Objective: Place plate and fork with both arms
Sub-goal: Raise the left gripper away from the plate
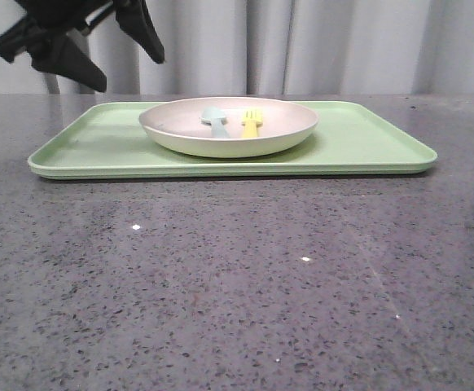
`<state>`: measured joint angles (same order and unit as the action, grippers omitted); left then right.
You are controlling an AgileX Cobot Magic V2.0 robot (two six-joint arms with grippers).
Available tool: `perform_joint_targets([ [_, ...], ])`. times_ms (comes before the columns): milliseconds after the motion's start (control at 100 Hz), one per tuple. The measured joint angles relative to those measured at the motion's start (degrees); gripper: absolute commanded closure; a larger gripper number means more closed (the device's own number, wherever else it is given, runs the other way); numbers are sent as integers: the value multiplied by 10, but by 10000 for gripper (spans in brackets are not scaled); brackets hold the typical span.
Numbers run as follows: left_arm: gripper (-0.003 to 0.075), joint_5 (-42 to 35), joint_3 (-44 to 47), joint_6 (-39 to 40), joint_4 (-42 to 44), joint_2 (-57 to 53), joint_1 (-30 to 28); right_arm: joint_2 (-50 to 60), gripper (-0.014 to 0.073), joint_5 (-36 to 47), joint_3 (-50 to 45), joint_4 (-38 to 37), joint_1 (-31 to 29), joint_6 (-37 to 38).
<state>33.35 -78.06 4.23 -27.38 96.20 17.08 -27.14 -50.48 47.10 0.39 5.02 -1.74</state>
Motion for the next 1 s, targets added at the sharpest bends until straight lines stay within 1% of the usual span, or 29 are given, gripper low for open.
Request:
perform_joint_targets([
  [200, 207, 31, 0, 11, 102, -71, 0, 0, 190, 0, 0, 0, 0, 0],
  [420, 207, 86, 5, 84, 277, -161, 0, 0, 190, 0, 0, 0, 0, 0],
  [560, 207, 108, 31, 110, 354, -226, 0, 0, 190, 0, 0, 0, 0, 0],
  [760, 207, 120, 100, 130, 398, -321, 0, 0, 190, 0, 0, 0, 0, 0],
  [1000, 207, 128, 217, 210, 482, -434, 0, 0, 190, 0, 0, 0, 0, 0],
])
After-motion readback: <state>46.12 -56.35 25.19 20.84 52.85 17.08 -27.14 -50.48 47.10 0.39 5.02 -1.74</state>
